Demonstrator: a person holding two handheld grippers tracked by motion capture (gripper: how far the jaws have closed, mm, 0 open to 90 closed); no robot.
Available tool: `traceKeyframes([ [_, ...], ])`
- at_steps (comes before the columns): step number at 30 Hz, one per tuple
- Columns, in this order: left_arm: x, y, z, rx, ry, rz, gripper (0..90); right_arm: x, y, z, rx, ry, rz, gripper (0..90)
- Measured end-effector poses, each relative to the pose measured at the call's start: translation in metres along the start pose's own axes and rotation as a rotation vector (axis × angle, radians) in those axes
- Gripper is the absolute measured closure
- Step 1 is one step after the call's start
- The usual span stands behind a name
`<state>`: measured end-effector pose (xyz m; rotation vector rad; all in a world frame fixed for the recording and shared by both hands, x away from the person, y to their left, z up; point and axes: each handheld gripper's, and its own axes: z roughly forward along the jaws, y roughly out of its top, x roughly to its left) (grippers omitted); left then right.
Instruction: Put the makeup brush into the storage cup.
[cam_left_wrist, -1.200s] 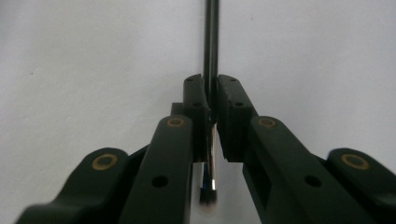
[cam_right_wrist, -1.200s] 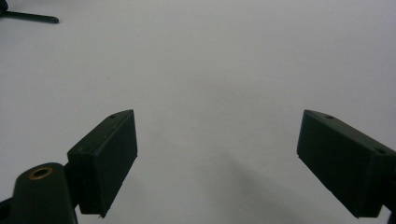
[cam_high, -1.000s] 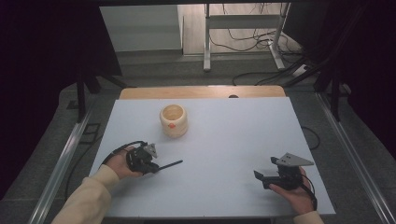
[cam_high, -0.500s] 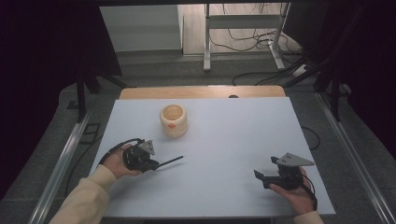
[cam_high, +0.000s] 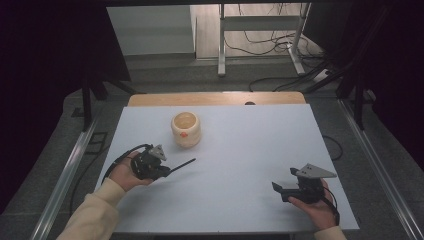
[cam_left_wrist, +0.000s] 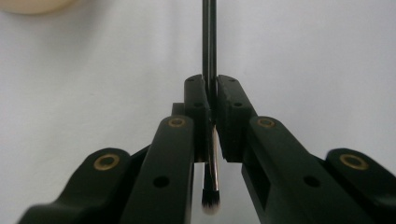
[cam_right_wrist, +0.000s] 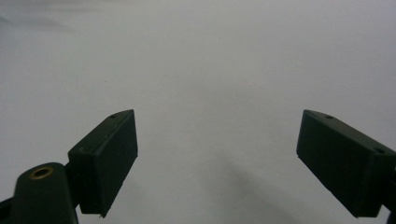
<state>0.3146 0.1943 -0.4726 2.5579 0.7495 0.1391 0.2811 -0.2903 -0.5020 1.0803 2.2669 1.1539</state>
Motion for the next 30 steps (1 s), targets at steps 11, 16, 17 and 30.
traceKeyframes([
  [11,-0.011,0.009,-0.007,-0.048,0.034,-0.075,83.7,-0.001,0.000,-0.001,-0.002,-0.005,0.001,12.6],
  [16,-0.018,0.011,-0.008,-0.082,0.030,-0.062,83.8,-0.001,0.000,-0.001,-0.003,-0.008,0.001,12.6],
  [17,-0.020,0.012,-0.008,-0.087,0.029,-0.058,83.7,-0.001,0.000,0.000,-0.002,-0.008,0.001,12.7],
  [30,-0.030,0.019,-0.012,-0.119,0.034,-0.064,83.7,0.000,0.000,0.001,-0.003,-0.009,0.001,12.7],
])
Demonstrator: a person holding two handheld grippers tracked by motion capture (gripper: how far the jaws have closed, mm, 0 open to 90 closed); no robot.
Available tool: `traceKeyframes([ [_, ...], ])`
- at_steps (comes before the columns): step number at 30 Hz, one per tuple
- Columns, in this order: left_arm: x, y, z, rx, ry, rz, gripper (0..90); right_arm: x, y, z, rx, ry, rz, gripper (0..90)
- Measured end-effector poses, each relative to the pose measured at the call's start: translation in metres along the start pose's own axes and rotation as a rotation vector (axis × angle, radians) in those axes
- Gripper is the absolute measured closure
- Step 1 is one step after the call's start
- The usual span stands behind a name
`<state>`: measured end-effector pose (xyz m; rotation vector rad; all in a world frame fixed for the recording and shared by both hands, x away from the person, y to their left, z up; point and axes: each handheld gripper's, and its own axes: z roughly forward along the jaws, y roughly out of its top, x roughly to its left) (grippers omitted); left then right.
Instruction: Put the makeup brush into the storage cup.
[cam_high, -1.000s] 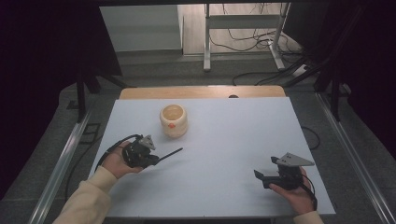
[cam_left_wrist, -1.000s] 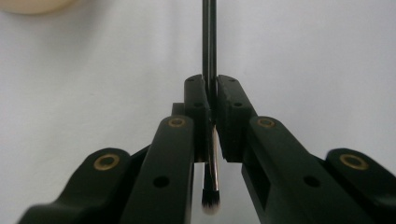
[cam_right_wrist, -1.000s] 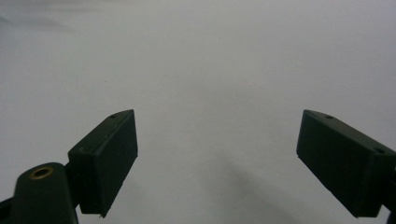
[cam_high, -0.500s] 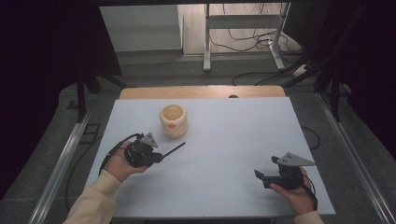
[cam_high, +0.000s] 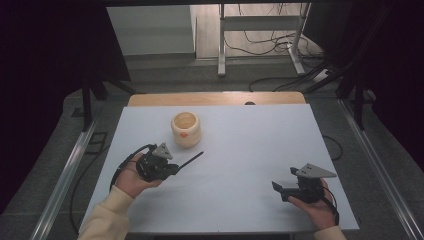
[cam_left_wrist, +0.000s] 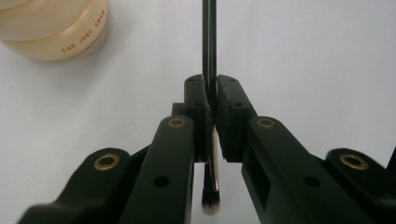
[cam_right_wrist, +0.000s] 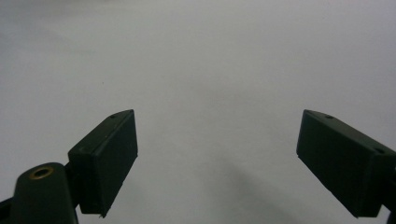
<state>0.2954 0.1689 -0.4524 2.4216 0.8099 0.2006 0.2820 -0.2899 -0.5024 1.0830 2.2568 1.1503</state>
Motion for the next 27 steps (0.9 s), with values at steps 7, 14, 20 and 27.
traceKeyframes([
  [7,-0.005,0.002,0.004,-0.015,-0.011,-0.008,83.8,0.001,0.000,0.000,0.000,-0.003,0.002,12.7],
  [14,-0.010,0.006,0.009,-0.018,-0.015,-0.001,83.8,0.001,0.001,0.001,0.002,-0.006,0.005,12.7],
  [20,-0.014,0.009,0.013,-0.013,-0.025,-0.003,83.7,0.001,0.001,0.000,-0.004,-0.009,0.006,12.8],
  [27,-0.019,0.012,0.013,-0.017,-0.034,0.003,83.7,0.003,0.002,0.001,-0.009,-0.008,0.002,12.7],
])
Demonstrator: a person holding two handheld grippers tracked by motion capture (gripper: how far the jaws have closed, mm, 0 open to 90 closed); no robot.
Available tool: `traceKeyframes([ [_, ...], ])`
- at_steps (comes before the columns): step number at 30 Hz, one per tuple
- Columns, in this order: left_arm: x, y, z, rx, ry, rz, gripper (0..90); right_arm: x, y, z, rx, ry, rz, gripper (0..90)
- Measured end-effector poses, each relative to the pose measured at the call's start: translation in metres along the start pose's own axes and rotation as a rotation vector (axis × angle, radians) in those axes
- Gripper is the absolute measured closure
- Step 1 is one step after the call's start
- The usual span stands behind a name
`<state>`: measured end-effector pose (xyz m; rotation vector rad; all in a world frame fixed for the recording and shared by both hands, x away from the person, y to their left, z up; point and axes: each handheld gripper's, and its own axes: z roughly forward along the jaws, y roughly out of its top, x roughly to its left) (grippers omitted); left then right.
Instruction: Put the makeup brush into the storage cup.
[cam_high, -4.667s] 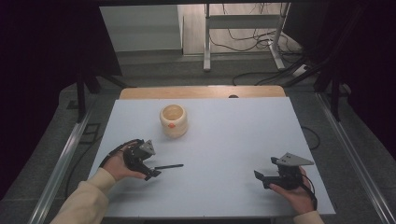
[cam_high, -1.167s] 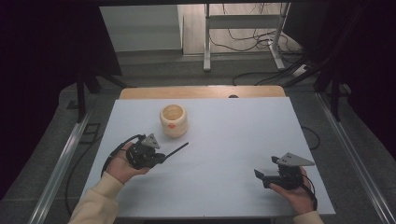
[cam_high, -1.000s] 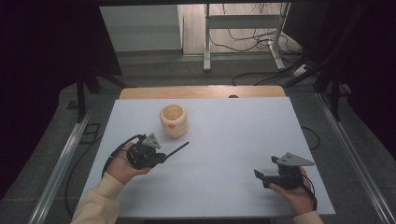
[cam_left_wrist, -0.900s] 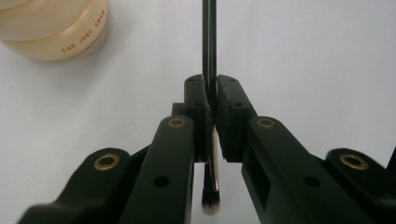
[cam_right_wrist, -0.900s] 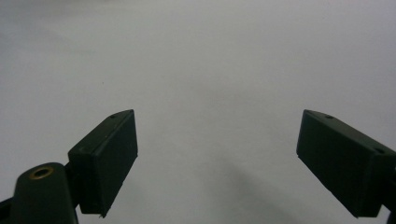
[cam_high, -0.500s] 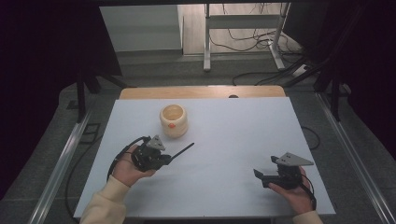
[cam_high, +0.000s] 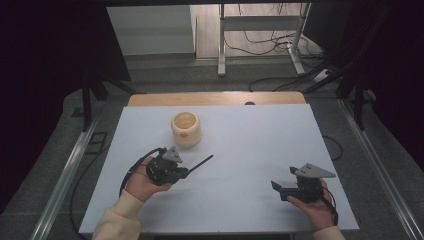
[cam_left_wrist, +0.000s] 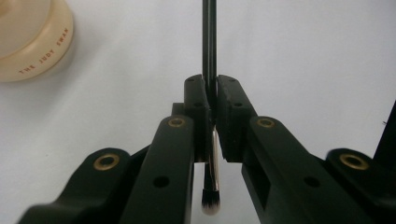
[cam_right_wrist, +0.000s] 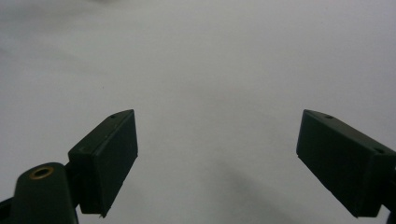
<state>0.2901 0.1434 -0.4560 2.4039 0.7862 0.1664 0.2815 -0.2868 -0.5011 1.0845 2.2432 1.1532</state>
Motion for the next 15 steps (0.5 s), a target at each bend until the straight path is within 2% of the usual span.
traceKeyframes([
  [8,-0.006,0.006,0.004,-0.012,-0.013,-0.008,83.7,0.001,0.001,0.001,-0.002,-0.005,-0.003,12.8],
  [15,-0.011,0.017,0.008,-0.007,-0.022,-0.004,83.7,0.004,0.003,0.003,-0.004,-0.003,-0.001,12.9],
])
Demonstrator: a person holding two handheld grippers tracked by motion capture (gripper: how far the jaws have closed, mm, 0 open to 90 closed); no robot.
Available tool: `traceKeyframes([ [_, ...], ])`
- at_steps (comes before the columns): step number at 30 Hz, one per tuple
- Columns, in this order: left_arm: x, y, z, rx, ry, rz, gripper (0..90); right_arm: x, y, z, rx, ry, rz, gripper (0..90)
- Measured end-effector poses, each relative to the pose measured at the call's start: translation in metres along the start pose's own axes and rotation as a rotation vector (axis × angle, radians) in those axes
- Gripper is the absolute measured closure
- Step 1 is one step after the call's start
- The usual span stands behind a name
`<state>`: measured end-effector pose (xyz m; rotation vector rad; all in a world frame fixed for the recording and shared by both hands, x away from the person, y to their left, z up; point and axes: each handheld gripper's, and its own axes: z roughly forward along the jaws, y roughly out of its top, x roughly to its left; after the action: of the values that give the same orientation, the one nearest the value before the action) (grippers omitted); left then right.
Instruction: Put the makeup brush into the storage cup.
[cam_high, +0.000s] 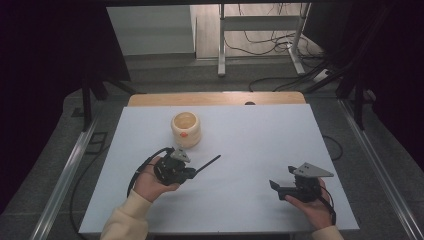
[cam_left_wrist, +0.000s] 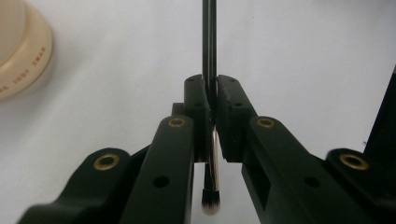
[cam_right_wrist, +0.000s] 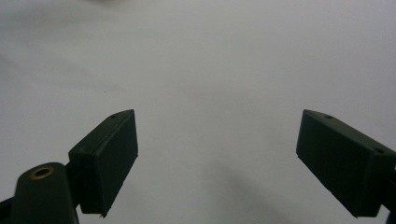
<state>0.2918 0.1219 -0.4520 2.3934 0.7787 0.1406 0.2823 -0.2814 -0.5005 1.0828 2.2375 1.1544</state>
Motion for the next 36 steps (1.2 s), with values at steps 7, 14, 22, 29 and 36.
traceKeyframes([
  [7,-0.004,0.005,0.000,-0.005,0.005,-0.001,83.7,0.000,0.000,-0.001,-0.005,-0.002,-0.004,12.9],
  [14,-0.007,0.009,0.002,-0.021,-0.004,-0.021,83.7,0.001,0.000,-0.001,-0.006,-0.001,-0.009,12.9],
  [22,-0.013,0.015,0.008,-0.024,-0.016,-0.015,83.7,0.005,0.002,0.001,-0.011,0.014,0.000,12.9],
  [29,-0.017,0.019,0.011,-0.022,-0.018,0.005,83.7,0.010,0.006,0.004,-0.010,0.006,-0.017,12.4],
  [36,-0.010,0.018,0.011,-0.024,-0.013,-0.004,83.7,0.011,0.014,0.004,-0.021,0.016,-0.013,11.8],
])
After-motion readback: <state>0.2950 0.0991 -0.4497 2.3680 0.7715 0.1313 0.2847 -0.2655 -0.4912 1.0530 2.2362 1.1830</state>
